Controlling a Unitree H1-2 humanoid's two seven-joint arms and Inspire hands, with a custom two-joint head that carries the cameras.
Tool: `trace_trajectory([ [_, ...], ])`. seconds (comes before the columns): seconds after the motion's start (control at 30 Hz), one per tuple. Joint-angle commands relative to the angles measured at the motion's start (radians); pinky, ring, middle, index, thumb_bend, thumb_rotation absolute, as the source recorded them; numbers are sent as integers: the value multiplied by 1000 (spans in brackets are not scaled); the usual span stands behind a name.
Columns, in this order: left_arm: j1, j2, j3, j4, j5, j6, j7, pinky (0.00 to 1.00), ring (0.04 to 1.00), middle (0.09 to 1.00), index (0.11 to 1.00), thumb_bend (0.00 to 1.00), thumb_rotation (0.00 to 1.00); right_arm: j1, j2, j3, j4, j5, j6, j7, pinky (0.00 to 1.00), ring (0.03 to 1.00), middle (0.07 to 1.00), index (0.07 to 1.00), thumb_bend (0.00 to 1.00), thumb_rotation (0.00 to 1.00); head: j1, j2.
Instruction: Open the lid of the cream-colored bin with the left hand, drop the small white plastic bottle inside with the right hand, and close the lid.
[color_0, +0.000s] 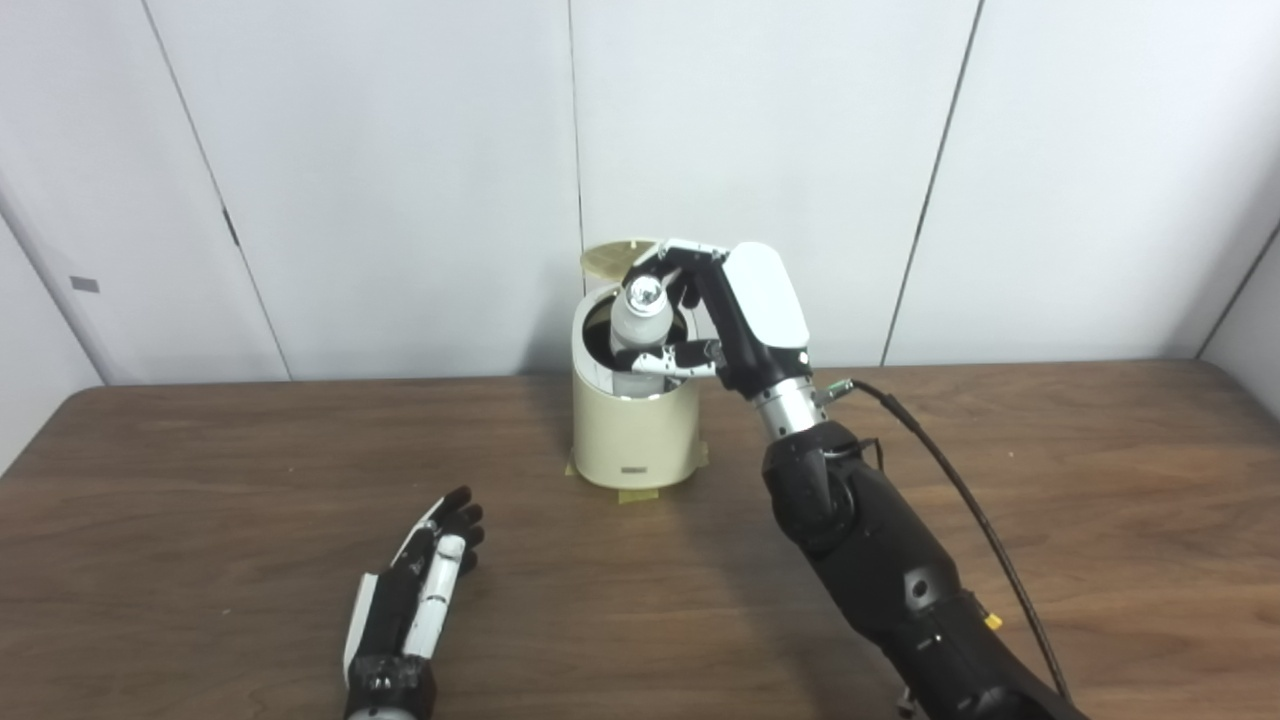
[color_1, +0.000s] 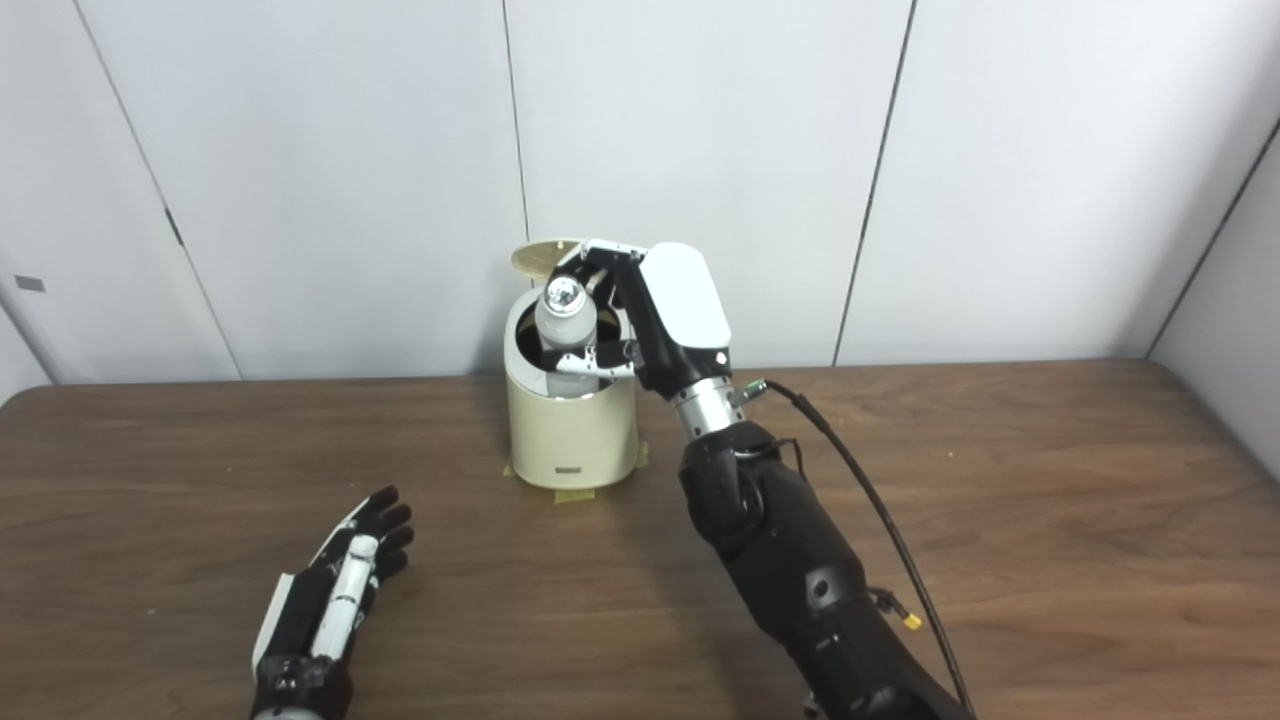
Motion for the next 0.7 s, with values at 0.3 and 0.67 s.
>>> trace_trajectory([
  [0.3,-5,-8,2,-29,10,-9,7,882,863,862,905,648,780,-37,0,10,-29,-33,75,-20,361,450,469,525,501,0,1,-3],
  [0.67,-3,-6,4,-31,10,-14,6,880,860,856,898,634,769,-39,-20,59,-51,-73,201,48,510,639,662,660,999,190,-1,0],
])
